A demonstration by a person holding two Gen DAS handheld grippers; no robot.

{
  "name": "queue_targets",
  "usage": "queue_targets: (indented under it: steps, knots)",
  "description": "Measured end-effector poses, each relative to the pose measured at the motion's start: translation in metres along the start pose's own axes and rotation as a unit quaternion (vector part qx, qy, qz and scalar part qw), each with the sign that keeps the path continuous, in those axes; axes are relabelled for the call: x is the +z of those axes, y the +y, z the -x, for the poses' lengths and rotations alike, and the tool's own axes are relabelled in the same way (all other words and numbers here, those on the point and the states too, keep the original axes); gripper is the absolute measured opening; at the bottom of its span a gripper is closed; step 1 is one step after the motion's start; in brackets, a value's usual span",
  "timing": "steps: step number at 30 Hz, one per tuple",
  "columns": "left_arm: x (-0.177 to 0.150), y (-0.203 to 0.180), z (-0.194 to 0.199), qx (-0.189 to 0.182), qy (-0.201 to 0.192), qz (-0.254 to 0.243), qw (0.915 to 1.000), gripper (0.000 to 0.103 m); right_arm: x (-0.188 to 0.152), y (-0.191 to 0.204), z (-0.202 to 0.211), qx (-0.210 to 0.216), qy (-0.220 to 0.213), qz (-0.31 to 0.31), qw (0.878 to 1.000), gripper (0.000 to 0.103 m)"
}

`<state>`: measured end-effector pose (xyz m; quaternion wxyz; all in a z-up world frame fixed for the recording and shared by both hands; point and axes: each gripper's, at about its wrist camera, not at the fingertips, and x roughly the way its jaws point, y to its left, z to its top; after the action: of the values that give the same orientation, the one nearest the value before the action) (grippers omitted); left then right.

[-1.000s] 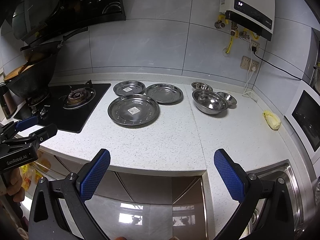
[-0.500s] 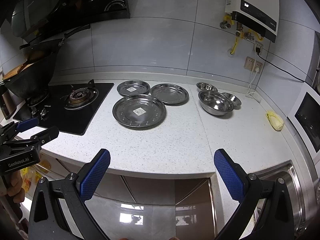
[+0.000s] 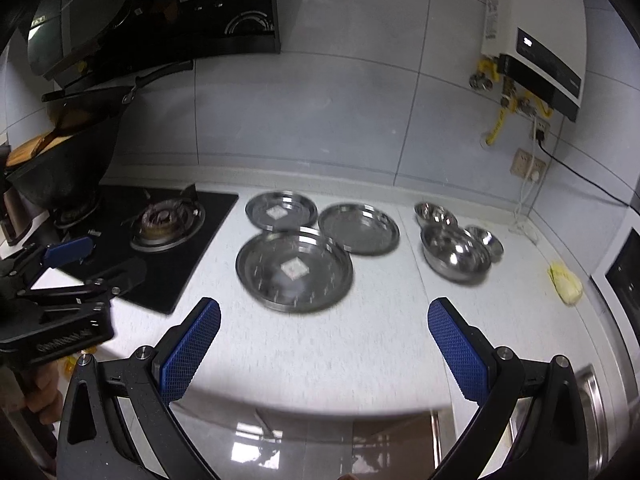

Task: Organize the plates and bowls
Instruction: 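Close the left gripper on the large labeled plate's rim while the right gripper grips the opposite rim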

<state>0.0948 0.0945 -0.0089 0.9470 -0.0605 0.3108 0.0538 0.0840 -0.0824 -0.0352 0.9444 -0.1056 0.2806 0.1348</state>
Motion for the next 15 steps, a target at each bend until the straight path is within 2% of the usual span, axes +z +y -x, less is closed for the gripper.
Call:
queue_targets:
  steps: [4,7,11,15]
  knots:
    - [0.020,-0.008,-0.043,0.040,-0.023,0.007,0.9989,0.086,0.018,-0.001,-0.041,-0.005,-0.006,0.002,1.000,0.102]
    - [0.024,-0.013,-0.082,0.085,-0.048,0.009,0.9952,0.086,0.021,-0.007,-0.081,-0.015,-0.017,-0.002,1.000,0.102]
    - [0.019,-0.019,-0.156,0.090,0.012,0.009,0.9958,0.085,0.014,-0.018,-0.145,-0.023,0.011,-0.015,1.000,0.102]
    - [0.011,-0.025,-0.202,0.104,0.047,0.009,0.9934,0.086,0.006,-0.028,-0.212,-0.038,0.059,-0.017,0.997,0.102]
